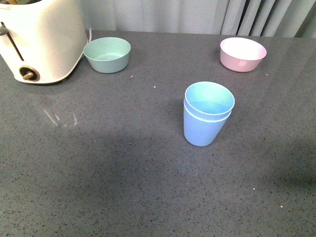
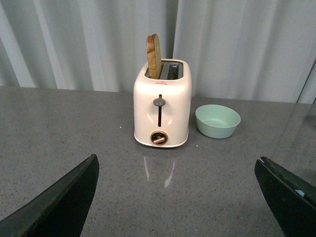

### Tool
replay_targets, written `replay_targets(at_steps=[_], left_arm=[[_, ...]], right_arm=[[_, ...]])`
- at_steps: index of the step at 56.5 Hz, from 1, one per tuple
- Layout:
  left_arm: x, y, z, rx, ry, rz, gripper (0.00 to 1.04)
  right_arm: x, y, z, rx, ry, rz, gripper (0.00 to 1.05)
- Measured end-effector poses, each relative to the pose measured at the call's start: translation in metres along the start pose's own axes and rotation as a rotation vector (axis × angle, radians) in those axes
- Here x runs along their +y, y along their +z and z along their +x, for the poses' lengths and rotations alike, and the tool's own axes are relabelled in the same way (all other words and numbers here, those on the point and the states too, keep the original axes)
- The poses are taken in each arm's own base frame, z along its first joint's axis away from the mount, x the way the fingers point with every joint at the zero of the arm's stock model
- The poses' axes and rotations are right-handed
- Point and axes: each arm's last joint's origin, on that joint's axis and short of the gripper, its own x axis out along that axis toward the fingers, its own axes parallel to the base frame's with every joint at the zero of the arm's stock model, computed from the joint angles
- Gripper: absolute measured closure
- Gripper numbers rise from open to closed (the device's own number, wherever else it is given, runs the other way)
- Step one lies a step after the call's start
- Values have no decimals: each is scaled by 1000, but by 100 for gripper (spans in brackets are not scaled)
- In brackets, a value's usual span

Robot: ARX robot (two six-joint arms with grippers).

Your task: Stack blue cups with both arms

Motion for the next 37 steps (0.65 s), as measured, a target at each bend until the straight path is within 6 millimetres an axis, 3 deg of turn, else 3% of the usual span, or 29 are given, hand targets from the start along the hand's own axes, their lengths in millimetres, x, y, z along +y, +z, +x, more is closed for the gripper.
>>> replay_targets(at_steps=[22,37], left_arm=[[0,0,0,0,0,0,9],[0,0,0,0,0,0,9]], right_arm=[[0,0,0,0,0,0,9],[0,0,0,0,0,1,9]])
